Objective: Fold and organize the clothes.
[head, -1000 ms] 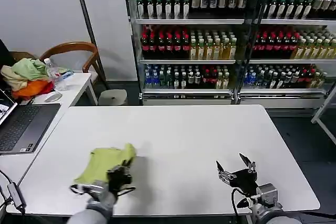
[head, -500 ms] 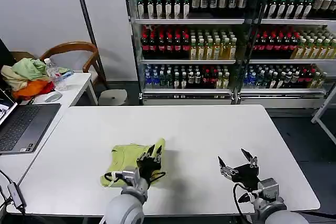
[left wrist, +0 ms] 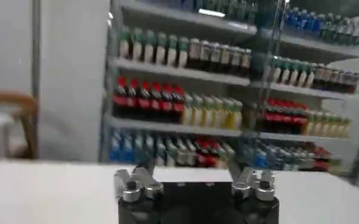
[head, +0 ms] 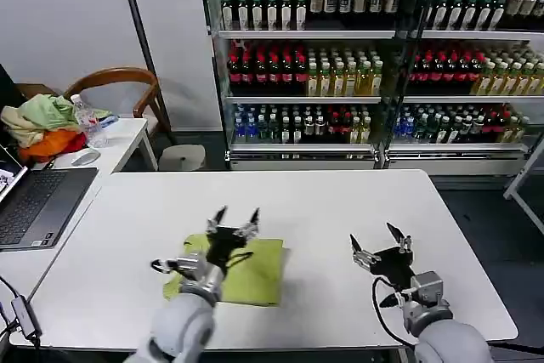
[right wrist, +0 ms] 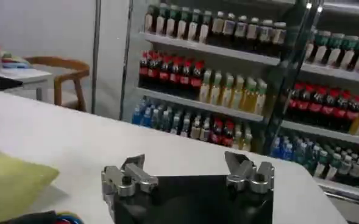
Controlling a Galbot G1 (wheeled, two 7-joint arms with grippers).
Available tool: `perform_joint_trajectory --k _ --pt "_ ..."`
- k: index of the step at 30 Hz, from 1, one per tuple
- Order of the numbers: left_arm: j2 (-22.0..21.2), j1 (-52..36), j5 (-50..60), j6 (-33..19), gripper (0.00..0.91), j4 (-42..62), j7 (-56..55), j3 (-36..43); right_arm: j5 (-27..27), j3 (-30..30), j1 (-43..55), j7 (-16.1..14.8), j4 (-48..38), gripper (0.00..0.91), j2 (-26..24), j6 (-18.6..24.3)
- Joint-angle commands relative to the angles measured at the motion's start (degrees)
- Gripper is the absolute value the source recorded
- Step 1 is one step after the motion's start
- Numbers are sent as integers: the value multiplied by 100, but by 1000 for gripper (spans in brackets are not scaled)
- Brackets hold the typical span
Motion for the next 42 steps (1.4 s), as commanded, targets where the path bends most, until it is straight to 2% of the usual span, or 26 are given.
perform_joint_trajectory --k 1,2,7,9,14,24,25,26,42 --pt "1236 453 1039 -1310 907 829 1481 -2396 205 -1652 745 -15 -619 907 720 195" --pt "1264 500 1024 -1343 907 949 1536 -2550 307 -1853 783 10 -666 907 781 91" --pt "1273 757 833 -1356 907 976 1543 -2854 1571 -2561 953 246 -884 907 939 -675" --pt "1231 802 850 -1354 907 928 1543 -2848 1794 -2737 999 316 -987 907 961 -783" --pt "1142 832 851 -1338 907 894 1531 -2796 2240 -2829 1057 658 -1223 907 998 -817" --pt "1058 754 802 -1272 907 918 1448 -2703 2744 -2581 1183 944 -1391 907 1038 -734" --pt "1057 757 798 -1271 907 924 1444 -2705 2751 -2569 1188 953 -1383 60 1037 -718" --pt "1056 762 792 -1263 907 933 1426 -2708 2766 -2572 1187 955 -1367 0 1035 -666" --pt "1014 764 752 -1163 907 995 1309 -2667 2739 -2560 1377 889 -1634 0 1144 -641"
